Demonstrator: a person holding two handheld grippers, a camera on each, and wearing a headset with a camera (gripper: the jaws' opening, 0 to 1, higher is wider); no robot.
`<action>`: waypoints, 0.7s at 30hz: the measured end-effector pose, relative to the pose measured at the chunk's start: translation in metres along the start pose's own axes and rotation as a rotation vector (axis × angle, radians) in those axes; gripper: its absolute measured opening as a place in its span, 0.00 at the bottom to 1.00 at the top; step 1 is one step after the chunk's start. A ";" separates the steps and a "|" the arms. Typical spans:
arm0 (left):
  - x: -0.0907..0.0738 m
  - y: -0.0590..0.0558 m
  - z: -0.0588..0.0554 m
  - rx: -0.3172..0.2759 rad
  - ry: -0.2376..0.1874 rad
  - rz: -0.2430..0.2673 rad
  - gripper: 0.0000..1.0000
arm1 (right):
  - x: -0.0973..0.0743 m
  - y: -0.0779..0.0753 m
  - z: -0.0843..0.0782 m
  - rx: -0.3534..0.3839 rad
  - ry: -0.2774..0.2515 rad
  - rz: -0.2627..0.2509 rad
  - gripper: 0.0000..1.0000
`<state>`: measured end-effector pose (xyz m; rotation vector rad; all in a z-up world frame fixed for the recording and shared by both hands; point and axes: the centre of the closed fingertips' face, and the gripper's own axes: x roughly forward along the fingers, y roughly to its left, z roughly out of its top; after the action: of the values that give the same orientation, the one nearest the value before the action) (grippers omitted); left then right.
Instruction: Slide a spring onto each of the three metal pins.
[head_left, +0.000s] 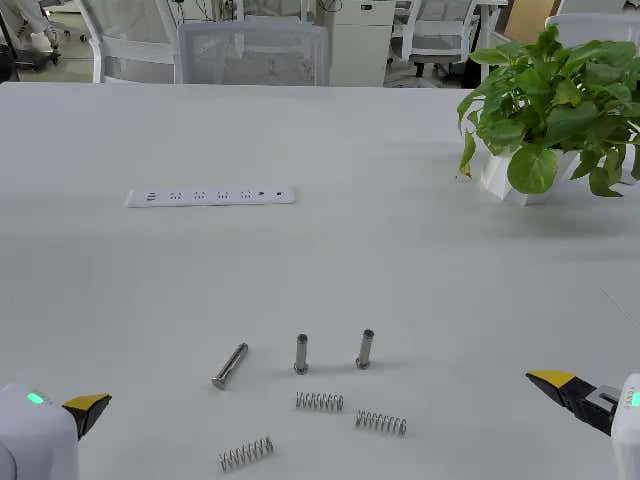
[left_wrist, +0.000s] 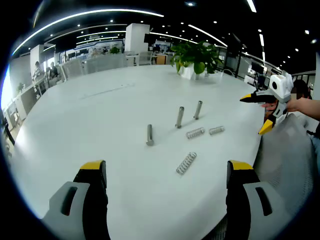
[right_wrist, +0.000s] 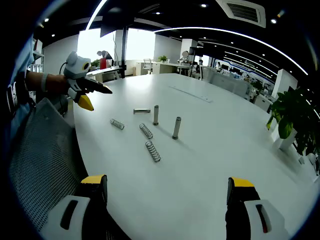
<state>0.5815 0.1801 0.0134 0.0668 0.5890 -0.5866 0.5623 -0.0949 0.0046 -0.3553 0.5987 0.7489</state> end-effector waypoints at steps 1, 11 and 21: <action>0.000 0.000 -0.001 0.000 0.004 -0.001 0.99 | 0.000 0.000 0.000 0.009 -0.004 0.001 1.00; 0.001 0.002 -0.007 -0.015 0.021 0.006 0.99 | 0.002 -0.002 0.002 0.035 -0.013 0.003 1.00; 0.003 0.002 -0.009 -0.022 0.031 0.002 0.99 | 0.006 0.003 0.000 0.039 -0.011 0.011 1.00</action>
<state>0.5798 0.1827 0.0040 0.0555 0.6257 -0.5776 0.5630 -0.0896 0.0008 -0.3124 0.6045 0.7480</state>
